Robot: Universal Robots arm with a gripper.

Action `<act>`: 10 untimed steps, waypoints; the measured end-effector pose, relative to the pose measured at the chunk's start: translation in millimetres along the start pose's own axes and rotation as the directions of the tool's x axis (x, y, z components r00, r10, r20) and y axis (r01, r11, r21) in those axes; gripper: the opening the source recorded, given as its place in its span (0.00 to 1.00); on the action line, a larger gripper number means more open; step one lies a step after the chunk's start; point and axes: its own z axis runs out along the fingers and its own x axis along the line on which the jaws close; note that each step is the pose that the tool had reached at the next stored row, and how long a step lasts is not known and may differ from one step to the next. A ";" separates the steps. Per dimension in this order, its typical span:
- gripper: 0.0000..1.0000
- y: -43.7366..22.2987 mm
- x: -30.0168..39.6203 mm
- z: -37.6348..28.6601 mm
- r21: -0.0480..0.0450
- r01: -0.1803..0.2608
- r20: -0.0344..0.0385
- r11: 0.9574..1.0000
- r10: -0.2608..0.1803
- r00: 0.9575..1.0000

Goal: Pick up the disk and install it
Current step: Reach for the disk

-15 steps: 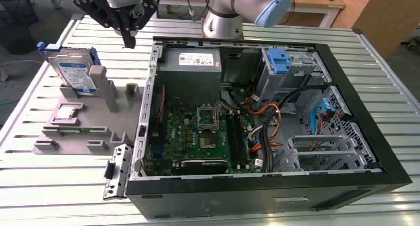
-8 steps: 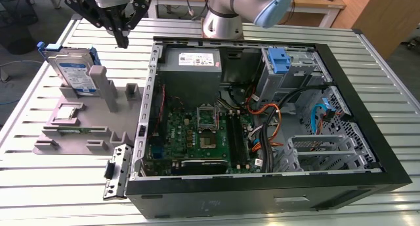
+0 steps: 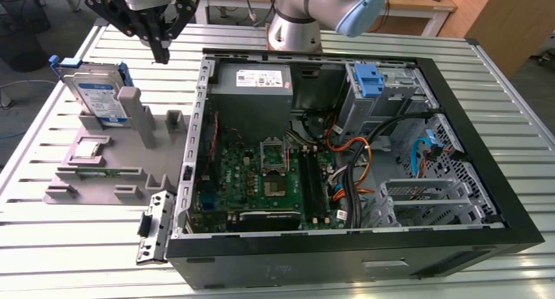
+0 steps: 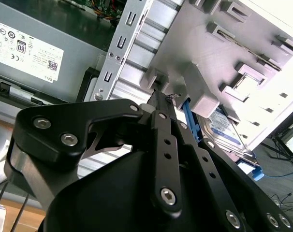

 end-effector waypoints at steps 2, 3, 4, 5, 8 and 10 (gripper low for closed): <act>0.10 0.0 0.3 0.0 0.000 0.000 0.000 1.000 0.000 1.000; 0.10 0.0 0.6 0.0 0.000 0.000 0.000 1.000 0.000 1.000; 0.10 -0.1 1.0 0.0 0.000 0.000 0.000 1.000 0.000 1.000; 0.10 -0.1 1.3 0.0 0.000 0.000 0.000 1.000 0.000 1.000; 0.10 -0.3 3.6 -0.1 0.000 0.000 0.000 1.000 0.000 1.000; 0.10 -0.5 6.1 -0.2 0.000 0.000 0.001 1.000 0.000 1.000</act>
